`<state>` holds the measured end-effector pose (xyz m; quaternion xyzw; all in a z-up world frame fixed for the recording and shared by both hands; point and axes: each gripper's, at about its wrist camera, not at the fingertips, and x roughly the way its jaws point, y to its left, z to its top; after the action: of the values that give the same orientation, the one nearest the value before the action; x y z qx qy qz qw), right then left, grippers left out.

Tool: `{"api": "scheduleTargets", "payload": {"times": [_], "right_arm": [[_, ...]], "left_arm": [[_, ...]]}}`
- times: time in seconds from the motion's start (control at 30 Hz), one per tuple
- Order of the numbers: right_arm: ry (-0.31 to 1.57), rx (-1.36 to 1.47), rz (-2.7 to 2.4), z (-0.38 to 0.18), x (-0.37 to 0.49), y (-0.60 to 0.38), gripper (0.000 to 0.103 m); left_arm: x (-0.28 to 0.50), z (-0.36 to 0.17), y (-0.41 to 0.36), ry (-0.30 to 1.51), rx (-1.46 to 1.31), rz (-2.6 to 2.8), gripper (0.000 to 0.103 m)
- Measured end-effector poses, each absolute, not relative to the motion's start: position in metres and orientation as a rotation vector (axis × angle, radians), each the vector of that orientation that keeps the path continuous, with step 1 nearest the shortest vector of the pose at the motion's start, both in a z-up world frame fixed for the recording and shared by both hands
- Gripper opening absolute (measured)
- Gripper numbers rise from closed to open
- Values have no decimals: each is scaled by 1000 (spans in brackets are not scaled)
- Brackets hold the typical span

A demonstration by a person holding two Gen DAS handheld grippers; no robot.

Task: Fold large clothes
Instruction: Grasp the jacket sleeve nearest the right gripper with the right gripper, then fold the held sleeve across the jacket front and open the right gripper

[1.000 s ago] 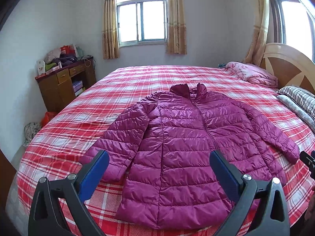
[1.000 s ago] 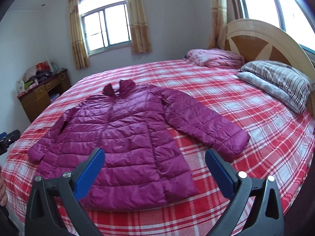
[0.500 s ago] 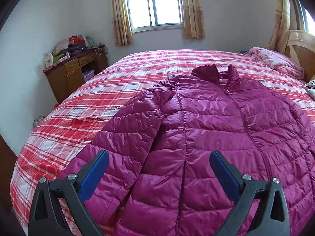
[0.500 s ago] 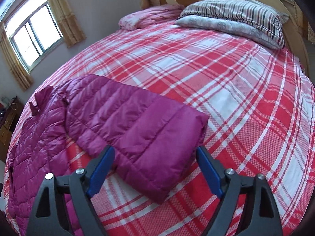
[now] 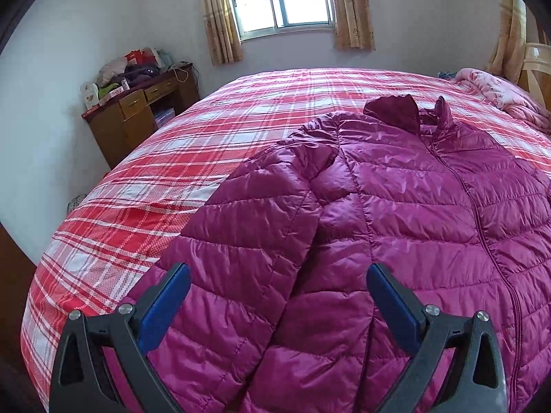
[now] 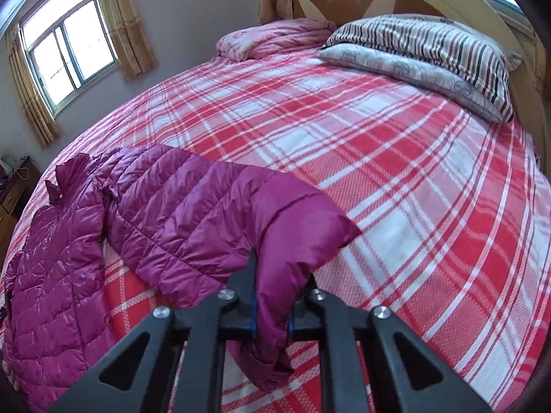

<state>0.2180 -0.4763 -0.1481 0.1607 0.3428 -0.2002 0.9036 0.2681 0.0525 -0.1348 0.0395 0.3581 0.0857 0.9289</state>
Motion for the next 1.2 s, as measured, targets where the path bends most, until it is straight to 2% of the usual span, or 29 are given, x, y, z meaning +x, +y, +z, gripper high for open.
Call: {"api": "scheduleTargets", "payload": {"times": [0.3, 0.47, 0.83, 1.2], "right_arm": [[541, 45, -445, -51, 250, -434, 12], [485, -66, -377, -26, 267, -385, 12], [439, -266, -200, -10, 292, -284, 12], [445, -430, -7, -36, 311, -197, 12]], "left_arm": [[280, -120, 90, 703, 32, 226, 102], [289, -116, 105, 692, 25, 253, 102], [301, -118, 127, 707, 8, 266, 102], [304, -117, 139, 714, 8, 278, 102]]}}
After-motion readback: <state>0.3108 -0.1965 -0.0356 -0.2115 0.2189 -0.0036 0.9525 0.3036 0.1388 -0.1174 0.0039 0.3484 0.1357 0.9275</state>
